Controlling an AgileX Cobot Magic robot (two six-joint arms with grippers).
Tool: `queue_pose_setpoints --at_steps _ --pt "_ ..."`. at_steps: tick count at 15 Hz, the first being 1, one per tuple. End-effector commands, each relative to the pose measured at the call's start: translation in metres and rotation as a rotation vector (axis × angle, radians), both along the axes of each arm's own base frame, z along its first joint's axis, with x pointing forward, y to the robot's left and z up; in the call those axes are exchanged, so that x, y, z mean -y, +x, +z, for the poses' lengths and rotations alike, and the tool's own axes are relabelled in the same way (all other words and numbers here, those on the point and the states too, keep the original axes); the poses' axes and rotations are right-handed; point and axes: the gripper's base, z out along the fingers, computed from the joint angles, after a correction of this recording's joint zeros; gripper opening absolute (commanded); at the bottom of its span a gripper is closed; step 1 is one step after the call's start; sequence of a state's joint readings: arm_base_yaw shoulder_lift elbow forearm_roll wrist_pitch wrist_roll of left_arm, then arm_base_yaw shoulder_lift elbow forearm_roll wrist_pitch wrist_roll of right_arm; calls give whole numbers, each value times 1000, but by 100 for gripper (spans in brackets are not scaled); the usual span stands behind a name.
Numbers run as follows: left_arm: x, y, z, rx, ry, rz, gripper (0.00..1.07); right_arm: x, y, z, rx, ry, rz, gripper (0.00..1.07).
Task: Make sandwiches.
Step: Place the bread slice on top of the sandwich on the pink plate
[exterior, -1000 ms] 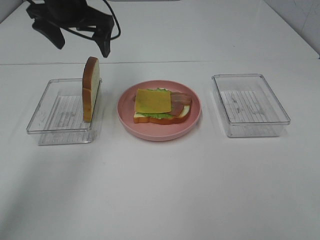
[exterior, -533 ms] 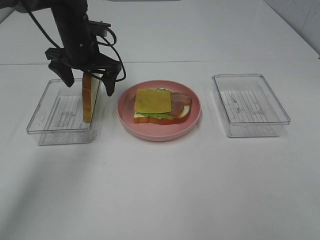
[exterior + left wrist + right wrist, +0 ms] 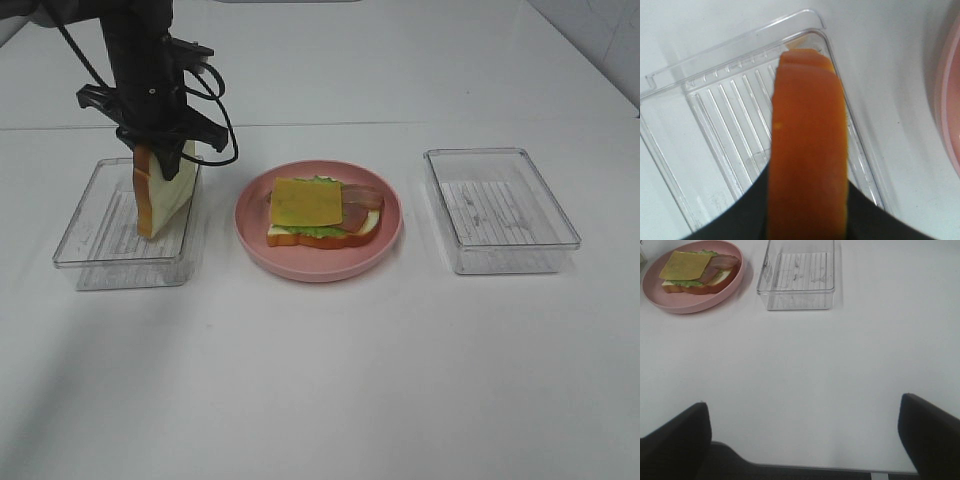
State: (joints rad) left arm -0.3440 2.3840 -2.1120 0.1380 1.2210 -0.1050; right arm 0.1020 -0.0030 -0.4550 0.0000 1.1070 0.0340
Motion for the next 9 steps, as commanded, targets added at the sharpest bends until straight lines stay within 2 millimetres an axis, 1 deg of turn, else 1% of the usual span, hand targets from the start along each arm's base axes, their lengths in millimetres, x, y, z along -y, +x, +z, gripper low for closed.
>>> queue_pose_setpoints --at_steps 1,2,3,4,5,6,7,8,9 --pt "-4 -8 3 -77 46 10 0 0 -3 -1 35 -2 6 96" --pt "-4 -9 7 -69 42 16 0 0 -3 -1 35 -2 6 96" --pt "-4 -11 21 -43 29 25 0 0 -3 -1 35 -2 6 96" --pt "-5 -14 40 -7 12 35 0 0 -3 -1 35 -2 6 96" --pt "-5 -24 79 57 -59 51 0 0 -3 -1 35 -2 6 96" --pt "-5 -33 106 95 -120 51 0 0 -3 -1 35 -2 6 96" --pt "-4 -39 120 114 -157 49 0 0 -3 -1 35 -2 6 96" --pt "-3 -48 142 147 -217 24 0 0 -3 -1 35 -2 6 96" --pt "4 -54 159 189 -320 -32 0 0 -3 -1 35 -2 6 96"
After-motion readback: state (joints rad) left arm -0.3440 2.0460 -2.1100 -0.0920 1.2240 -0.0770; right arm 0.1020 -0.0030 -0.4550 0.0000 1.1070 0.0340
